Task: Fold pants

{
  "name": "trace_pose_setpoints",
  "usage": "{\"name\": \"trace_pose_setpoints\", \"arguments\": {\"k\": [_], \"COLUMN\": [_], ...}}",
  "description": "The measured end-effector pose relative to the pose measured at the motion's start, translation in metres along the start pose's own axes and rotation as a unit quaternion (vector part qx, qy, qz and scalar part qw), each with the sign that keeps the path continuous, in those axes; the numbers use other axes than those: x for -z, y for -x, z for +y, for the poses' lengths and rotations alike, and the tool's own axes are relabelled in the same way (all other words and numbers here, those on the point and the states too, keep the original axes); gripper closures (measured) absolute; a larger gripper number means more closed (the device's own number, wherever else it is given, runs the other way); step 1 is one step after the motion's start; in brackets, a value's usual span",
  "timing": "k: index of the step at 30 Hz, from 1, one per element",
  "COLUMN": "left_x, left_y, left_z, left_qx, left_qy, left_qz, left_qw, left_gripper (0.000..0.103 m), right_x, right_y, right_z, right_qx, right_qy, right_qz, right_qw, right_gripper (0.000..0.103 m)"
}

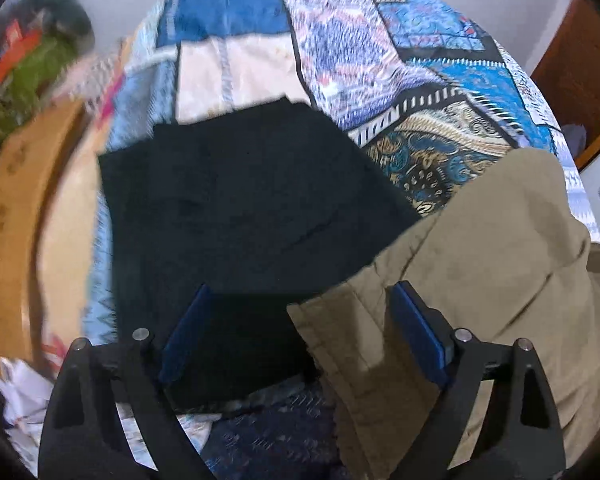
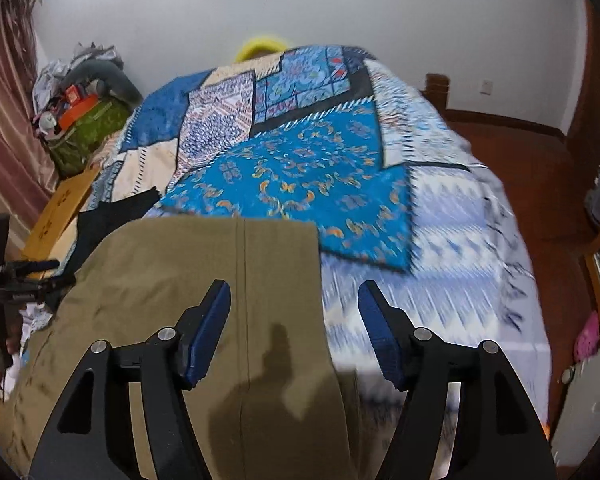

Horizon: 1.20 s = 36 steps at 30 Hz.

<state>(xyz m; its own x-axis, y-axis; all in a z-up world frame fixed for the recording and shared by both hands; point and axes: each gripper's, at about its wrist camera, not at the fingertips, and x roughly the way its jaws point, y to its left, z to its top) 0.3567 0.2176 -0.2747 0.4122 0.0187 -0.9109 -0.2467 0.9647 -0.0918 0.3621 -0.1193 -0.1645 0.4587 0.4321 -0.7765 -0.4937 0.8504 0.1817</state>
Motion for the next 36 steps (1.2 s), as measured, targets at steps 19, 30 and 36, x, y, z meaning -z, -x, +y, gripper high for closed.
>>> {"name": "trace_pose_setpoints", "arguments": {"k": [19,30,36], "left_x": [0.008,-0.002,-0.009], "left_y": [0.028,0.042,0.007], "left_z": [-0.015,0.004,0.009], "left_qx": [0.015,-0.032,-0.023], "left_qy": [-0.021,-0.008,0.004], "left_qz": [-0.061,-0.096,-0.040], "left_qw": [0.9978,0.9949,0.9989], "left_gripper": [0.067,0.067,0.064], "right_x": [-0.043,-0.104,-0.104], "right_y": [-0.045,-0.015,-0.034], "right_z": [0.027,0.083,0.084], "right_qx": [0.019,0.032,0.047], "right_qy": [0.059,0.125,0.129], "right_qz": [-0.014,-0.114,-0.058], "right_qw": [0.998,0.985,0.989], "right_gripper": [0.092,0.092,0.089]}}
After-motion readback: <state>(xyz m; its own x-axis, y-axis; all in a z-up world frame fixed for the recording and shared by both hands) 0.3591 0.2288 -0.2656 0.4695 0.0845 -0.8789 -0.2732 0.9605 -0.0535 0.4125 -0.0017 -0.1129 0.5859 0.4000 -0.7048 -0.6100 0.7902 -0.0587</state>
